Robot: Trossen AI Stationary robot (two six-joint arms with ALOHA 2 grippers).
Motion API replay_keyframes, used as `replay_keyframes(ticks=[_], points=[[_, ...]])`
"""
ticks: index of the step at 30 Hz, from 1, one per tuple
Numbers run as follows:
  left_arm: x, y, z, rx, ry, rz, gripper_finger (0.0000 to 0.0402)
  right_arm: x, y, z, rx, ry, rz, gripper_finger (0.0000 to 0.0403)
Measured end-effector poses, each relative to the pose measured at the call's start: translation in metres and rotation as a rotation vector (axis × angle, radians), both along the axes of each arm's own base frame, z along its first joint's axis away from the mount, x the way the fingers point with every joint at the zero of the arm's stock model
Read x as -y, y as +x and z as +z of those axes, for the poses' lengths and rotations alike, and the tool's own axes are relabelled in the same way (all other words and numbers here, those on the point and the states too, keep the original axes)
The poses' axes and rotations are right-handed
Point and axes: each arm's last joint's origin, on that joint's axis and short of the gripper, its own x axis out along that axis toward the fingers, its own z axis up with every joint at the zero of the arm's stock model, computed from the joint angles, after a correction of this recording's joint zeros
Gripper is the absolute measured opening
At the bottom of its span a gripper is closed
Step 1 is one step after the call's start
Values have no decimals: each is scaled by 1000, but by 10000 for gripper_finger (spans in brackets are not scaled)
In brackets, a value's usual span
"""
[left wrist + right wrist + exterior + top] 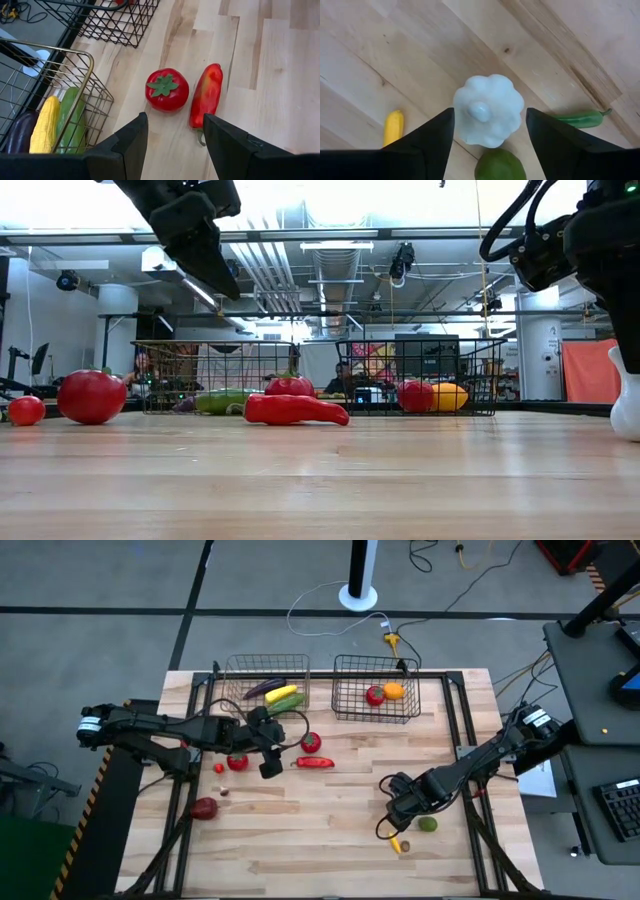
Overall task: Sort produce into baskets
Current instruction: Put the white garlic into the left wire basket
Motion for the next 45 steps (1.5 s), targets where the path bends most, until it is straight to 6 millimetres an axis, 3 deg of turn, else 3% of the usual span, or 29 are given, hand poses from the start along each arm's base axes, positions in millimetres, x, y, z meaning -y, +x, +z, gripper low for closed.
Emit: replay_keyframes(ticks=[15, 34, 45], points=[[0, 4, 4, 56, 6, -8, 173, 2, 4, 0, 27, 14, -11, 192], [0, 4, 4, 60, 6, -7, 173, 2, 4, 1, 25, 15, -7, 55], [2, 8, 0, 117, 5, -21, 173, 3, 15, 10, 131, -59, 31, 46]])
